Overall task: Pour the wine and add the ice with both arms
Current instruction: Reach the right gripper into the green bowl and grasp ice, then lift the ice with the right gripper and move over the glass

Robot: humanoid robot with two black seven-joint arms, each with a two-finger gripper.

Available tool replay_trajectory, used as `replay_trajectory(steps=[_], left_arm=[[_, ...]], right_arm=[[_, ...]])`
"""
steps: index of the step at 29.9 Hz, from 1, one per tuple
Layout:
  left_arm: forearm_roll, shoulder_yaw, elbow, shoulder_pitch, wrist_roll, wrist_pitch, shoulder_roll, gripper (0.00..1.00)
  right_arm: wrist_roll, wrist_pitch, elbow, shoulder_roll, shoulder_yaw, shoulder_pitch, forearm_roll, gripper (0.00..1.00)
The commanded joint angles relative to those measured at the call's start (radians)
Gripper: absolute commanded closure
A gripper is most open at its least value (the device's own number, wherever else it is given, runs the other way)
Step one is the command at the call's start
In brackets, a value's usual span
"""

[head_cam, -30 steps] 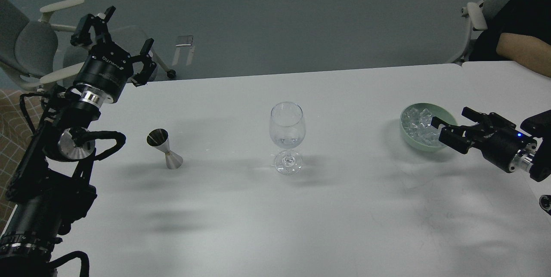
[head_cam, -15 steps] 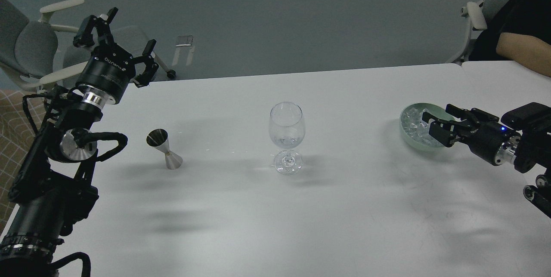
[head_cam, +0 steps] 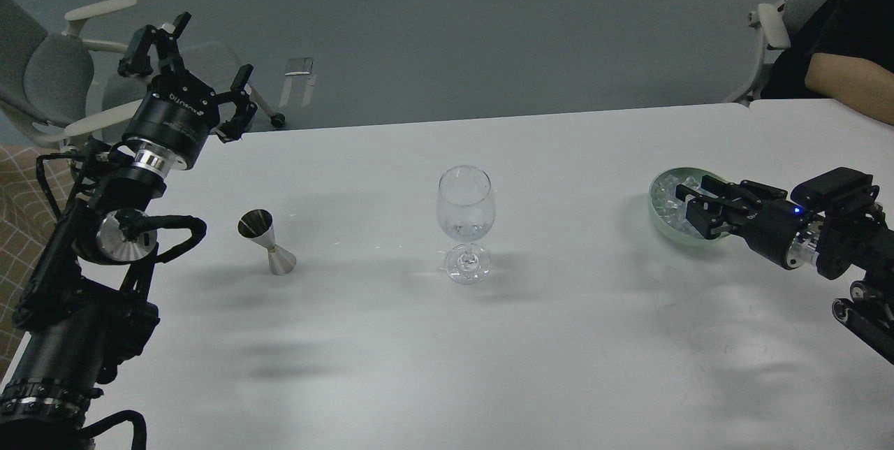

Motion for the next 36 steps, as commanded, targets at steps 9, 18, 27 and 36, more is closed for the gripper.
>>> replay_trajectory(steps=[9, 18, 27, 36], left_arm=[[-0.001, 0.000, 0.000, 0.000, 0.000, 0.000, 0.000, 0.02], [-0.001, 0.000, 0.000, 0.000, 0.000, 0.000, 0.002, 0.02], [-0.001, 0.000, 0.000, 0.003, 0.000, -0.002, 0.002, 0.02], [-0.003, 0.000, -0.023, 0.003, 0.000, 0.000, 0.002, 0.02]], right_arm=[[-0.006, 0.000, -0.017, 0.005, -0.031, 0.015, -0.001, 0.56], [-0.014, 0.000, -0.018, 0.004, -0.031, 0.015, 0.000, 0.71], [-0.018, 0.000, -0.014, 0.004, -0.031, 0.011, 0.000, 0.97], [-0.020, 0.000, 0.122, -0.091, -0.010, 0.031, 0.015, 1.00]])
